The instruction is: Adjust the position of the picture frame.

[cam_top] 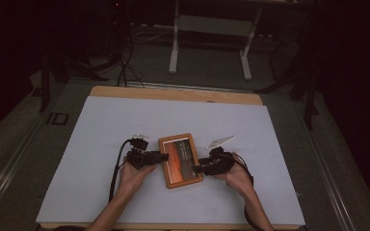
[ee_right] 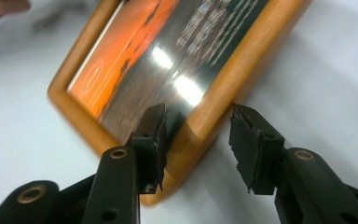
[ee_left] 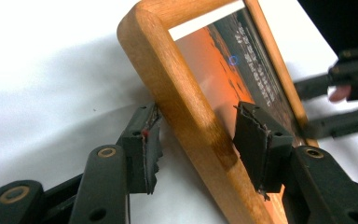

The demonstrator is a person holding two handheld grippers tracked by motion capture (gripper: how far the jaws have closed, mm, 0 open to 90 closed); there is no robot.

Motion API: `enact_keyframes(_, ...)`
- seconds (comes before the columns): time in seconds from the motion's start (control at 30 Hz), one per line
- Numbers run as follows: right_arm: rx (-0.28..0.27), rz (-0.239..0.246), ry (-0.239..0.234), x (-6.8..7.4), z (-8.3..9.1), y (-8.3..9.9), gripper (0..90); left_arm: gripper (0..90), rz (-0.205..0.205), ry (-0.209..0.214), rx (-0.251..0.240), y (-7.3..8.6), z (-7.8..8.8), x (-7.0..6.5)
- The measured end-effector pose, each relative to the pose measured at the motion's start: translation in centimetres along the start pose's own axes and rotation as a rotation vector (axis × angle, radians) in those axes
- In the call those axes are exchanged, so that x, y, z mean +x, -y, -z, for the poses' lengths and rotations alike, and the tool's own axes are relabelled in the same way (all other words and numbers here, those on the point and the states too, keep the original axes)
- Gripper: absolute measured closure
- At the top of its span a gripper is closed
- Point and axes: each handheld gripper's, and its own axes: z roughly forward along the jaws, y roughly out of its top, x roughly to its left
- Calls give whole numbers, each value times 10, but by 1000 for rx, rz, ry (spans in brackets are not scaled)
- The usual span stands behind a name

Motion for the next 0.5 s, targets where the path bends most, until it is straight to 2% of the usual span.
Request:
enact_keyframes(0.17, 17, 18, 7, 10, 0, 2, 534, 513, -18, 27, 27, -7, -1, 6)
enact_keyframes(0.33, 40, 23, 11, 17, 0, 1, 510, 512, -56, 59, 65, -14, -3, 11)
enact_keyframes(0.5, 40, 38, -8, 25, 5, 6, 580, 512, -65, 75, 75, -18, -4, 15)
